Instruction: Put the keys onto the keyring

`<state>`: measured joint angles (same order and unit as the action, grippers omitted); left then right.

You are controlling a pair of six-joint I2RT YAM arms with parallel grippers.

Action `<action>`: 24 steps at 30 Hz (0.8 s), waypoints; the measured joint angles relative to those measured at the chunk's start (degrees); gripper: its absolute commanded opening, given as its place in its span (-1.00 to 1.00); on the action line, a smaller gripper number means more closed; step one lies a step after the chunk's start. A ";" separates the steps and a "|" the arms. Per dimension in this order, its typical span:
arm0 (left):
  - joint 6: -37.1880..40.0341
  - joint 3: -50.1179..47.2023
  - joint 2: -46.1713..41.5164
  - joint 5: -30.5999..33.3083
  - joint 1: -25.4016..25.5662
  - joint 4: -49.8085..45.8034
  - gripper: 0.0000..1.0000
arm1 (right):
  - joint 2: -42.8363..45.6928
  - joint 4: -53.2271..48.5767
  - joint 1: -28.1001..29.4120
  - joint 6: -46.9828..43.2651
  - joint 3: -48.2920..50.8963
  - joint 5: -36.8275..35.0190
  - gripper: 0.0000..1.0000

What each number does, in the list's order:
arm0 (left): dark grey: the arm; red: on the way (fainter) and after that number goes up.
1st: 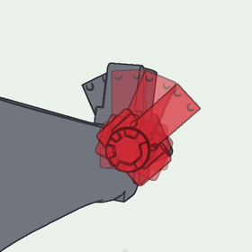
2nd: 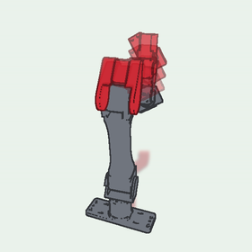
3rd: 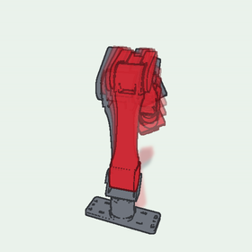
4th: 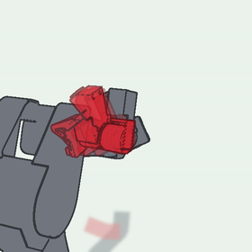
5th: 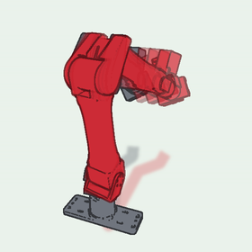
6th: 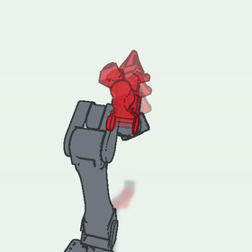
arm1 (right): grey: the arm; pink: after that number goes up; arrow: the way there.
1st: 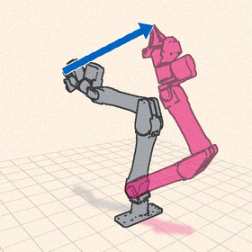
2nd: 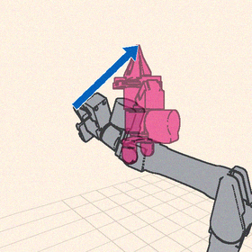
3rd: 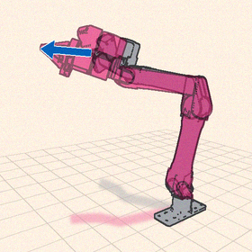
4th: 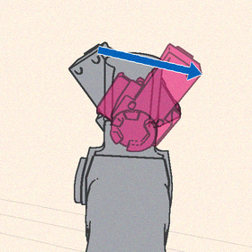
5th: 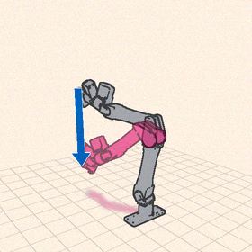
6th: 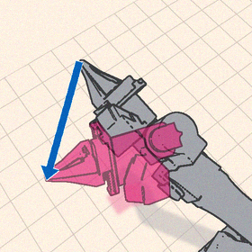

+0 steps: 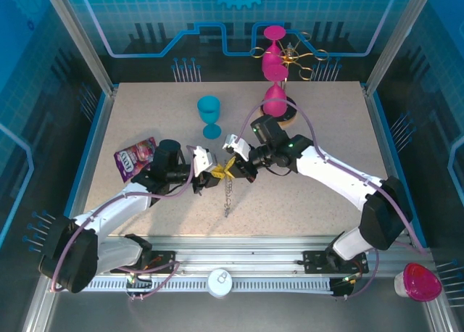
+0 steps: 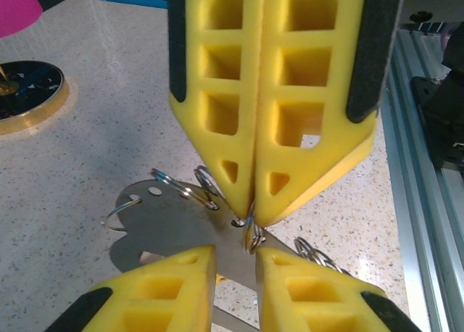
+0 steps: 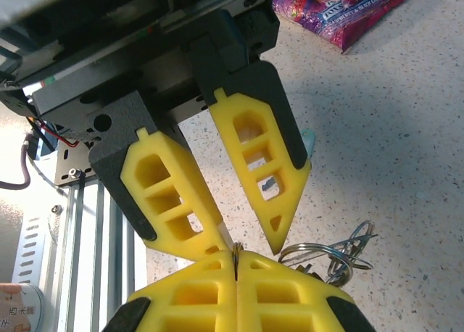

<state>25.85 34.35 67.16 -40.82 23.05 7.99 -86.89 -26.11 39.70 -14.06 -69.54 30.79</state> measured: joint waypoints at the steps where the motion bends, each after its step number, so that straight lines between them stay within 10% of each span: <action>1: -0.02 0.00 0.13 -0.24 0.00 0.00 -0.59 | -0.26 0.07 0.02 -0.02 -0.11 0.22 -1.00; 18: -0.35 0.00 0.31 -2.78 -0.02 -0.02 -1.00 | -1.49 -0.57 0.11 -1.07 -0.50 2.16 -1.00; 21: -0.22 -0.02 0.31 -2.80 0.00 0.04 -1.00 | -1.49 -0.55 0.07 -0.70 -0.50 2.03 -0.36; 24: -0.17 -0.02 0.22 -2.54 -0.02 0.55 -1.00 | -0.59 1.20 -0.37 0.70 0.02 2.34 -0.16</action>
<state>25.67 34.33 67.37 -43.35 23.03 8.54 -87.48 -24.91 39.33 -13.37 -69.52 33.12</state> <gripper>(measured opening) 0.049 0.376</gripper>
